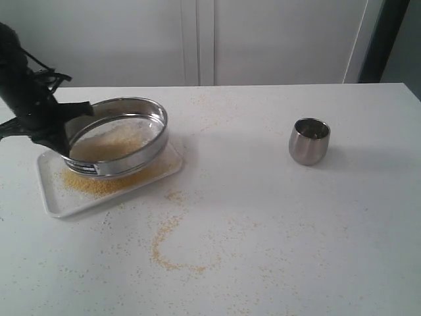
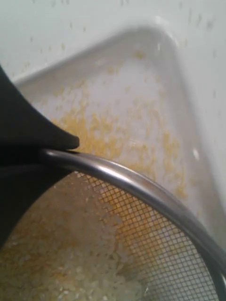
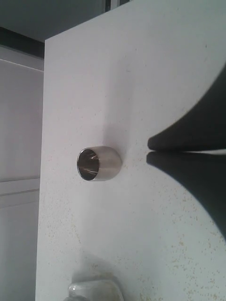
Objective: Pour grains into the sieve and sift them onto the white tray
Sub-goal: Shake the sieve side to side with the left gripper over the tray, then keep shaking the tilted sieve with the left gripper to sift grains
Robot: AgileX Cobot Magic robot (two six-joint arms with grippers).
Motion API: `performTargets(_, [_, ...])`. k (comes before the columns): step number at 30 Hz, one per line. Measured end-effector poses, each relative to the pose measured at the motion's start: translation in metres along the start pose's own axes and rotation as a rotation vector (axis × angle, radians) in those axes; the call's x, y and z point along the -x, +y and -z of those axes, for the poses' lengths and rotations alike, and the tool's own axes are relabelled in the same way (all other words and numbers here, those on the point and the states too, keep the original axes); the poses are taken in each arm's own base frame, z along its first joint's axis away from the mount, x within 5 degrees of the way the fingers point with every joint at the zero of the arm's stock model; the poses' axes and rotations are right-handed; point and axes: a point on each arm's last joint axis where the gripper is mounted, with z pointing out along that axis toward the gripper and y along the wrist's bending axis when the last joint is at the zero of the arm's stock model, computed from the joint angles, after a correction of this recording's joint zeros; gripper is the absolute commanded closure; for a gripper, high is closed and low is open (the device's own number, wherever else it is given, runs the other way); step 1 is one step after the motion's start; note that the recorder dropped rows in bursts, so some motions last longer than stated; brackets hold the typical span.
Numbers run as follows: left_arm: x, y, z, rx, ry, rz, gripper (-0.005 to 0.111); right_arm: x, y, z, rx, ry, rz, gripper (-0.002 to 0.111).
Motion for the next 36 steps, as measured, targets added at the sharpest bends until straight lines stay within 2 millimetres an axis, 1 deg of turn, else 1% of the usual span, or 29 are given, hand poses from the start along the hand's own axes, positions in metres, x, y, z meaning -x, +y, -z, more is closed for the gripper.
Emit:
performTargets(2, [0.002, 0.006, 0.001, -0.018, 0.001, -0.032, 0.107, 0.000, 0.000, 0.000, 0.000, 0.000, 0.000, 0.108])
performTargets(5, [0.001, 0.001, 0.002, -0.020, -0.009, -0.149, 0.107, 0.000, 0.000, 0.000, 0.000, 0.000, 0.000, 0.108])
performTargets(8, [-0.001, 0.006, 0.003, 0.038, 0.014, -0.101, 0.107, 0.000, 0.000, 0.000, 0.000, 0.000, 0.000, 0.108])
performTargets(10, [-0.002, 0.019, 0.002, 0.057, 0.039, -0.026, 0.107, 0.000, 0.000, 0.000, 0.000, 0.000, 0.000, 0.108])
performTargets(12, [-0.004, 0.023, -0.001, 0.045, 0.048, -0.040, 0.107, 0.000, 0.000, 0.000, 0.000, 0.000, 0.000, 0.108])
performTargets(13, [-0.004, 0.022, -0.003, 0.031, 0.043, -0.078, 0.107, 0.000, 0.000, 0.000, 0.000, 0.000, 0.000, 0.108])
performTargets(14, [-0.007, 0.011, -0.004, 0.015, 0.024, -0.165, 0.107, 0.000, 0.000, 0.000, 0.000, 0.000, 0.000, 0.108])
performTargets(15, [-0.009, 0.005, -0.004, 0.017, 0.018, -0.181, 0.107, 0.000, 0.000, 0.000, 0.000, 0.000, 0.000, 0.108])
performTargets(17, [-0.011, 0.006, -0.004, 0.035, 0.021, -0.095, 0.107, 0.000, 0.000, 0.000, 0.000, 0.000, 0.000, 0.108])
performTargets(18, [-0.009, 0.013, -0.001, 0.020, 0.020, -0.038, 0.107, 0.000, 0.000, 0.000, 0.000, 0.000, 0.000, 0.108])
performTargets(19, [-0.007, 0.014, 0.000, -0.006, 0.017, -0.038, 0.107, 0.000, 0.000, 0.000, 0.000, 0.000, 0.000, 0.108])
performTargets(20, [-0.007, 0.008, 0.003, -0.085, 0.001, -0.119, 0.107, 0.000, 0.000, 0.000, 0.000, 0.000, 0.000, 0.108])
performTargets(22, [-0.010, -0.012, 0.010, -0.113, -0.047, -0.228, 0.107, 0.000, 0.000, 0.000, 0.000, 0.000, 0.000, 0.108])
performTargets(23, [-0.011, -0.012, 0.011, -0.063, -0.046, -0.194, 0.107, 0.000, 0.000, 0.000, 0.000, 0.000, 0.000, 0.108])
performTargets(24, [-0.012, -0.007, 0.011, -0.007, -0.032, -0.140, 0.107, 0.000, 0.000, 0.000, 0.000, 0.000, 0.000, 0.108])
performTargets(25, [-0.010, 0.006, 0.012, 0.059, -0.026, -0.069, 0.107, 0.000, 0.000, 0.000, 0.000, 0.000, 0.000, 0.108])
performTargets(26, [-0.009, 0.011, 0.013, 0.088, -0.031, -0.058, 0.107, 0.000, 0.000, 0.000, 0.000, 0.000, 0.000, 0.108])
performTargets(27, [-0.008, 0.012, 0.014, 0.091, -0.042, -0.080, 0.107, 0.000, 0.000, 0.000, 0.000, 0.000, 0.000, 0.108])
performTargets(29, [-0.011, -0.008, 0.014, 0.093, -0.075, -0.179, 0.107, 0.000, 0.000, 0.000, 0.000, 0.000, 0.000, 0.108])
performTargets(31, [-0.014, -0.012, 0.014, 0.132, -0.082, -0.167, 0.107, 0.000, 0.000, 0.000, 0.000, 0.000, 0.000, 0.108])
performTargets(32, [-0.014, -0.010, 0.013, 0.153, -0.078, -0.137, 0.107, 0.000, 0.000, 0.000, 0.000, 0.000, 0.000, 0.108])
performTargets(34, [-0.012, 0.001, 0.013, 0.177, -0.064, -0.027, 0.107, 0.000, 0.000, 0.000, 0.000, 0.000, 0.000, 0.108])
performTargets(36, [-0.010, 0.007, 0.012, 0.147, -0.050, 0.001, 0.107, 0.000, 0.000, 0.000, 0.000, 0.000, 0.000, 0.108])
